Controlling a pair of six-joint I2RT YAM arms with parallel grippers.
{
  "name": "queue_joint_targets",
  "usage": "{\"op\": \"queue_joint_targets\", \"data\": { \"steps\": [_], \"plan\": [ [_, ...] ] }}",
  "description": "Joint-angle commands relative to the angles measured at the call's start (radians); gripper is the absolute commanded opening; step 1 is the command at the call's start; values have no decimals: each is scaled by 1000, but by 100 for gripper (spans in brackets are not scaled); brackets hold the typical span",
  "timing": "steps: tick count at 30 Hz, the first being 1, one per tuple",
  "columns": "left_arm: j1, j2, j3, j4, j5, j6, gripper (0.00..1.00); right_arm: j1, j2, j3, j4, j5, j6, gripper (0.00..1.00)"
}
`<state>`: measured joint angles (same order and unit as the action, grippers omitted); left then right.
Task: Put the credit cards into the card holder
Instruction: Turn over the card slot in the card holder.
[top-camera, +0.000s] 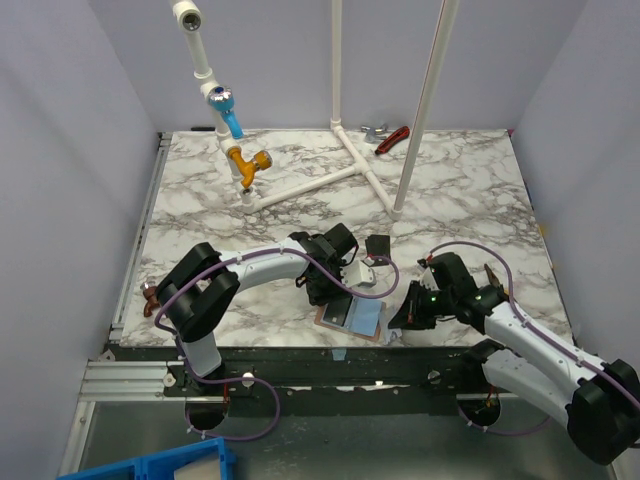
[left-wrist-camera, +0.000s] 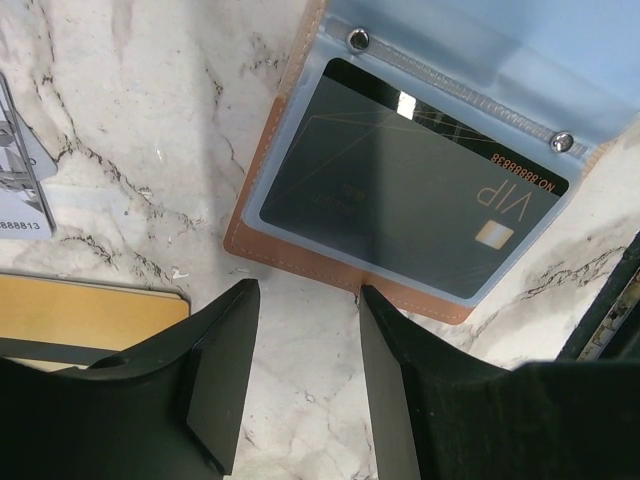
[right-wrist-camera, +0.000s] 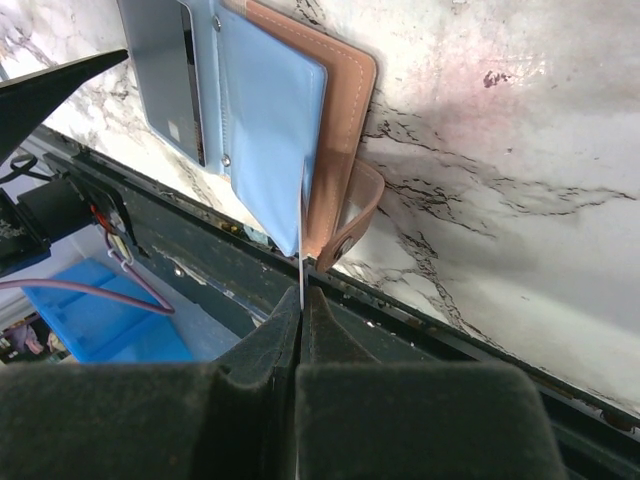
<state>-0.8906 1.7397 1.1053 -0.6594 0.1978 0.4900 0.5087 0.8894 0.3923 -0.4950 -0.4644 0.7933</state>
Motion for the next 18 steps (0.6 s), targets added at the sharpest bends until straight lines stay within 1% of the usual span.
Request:
{"op": "queue_joint_targets", "data": {
  "steps": [1, 3, 18],
  "plan": [
    [-4, 14, 11, 5, -17, 9, 46, -2, -15, -15, -39, 1, 0, 1],
    [-4, 14, 13, 3, -17, 8, 46, -1, -15, -12, -49, 6, -1, 1],
    [-4, 13, 27, 1, -21, 9, 46, -2, 9, -22, 19, -31, -3, 1]
  ]
}}
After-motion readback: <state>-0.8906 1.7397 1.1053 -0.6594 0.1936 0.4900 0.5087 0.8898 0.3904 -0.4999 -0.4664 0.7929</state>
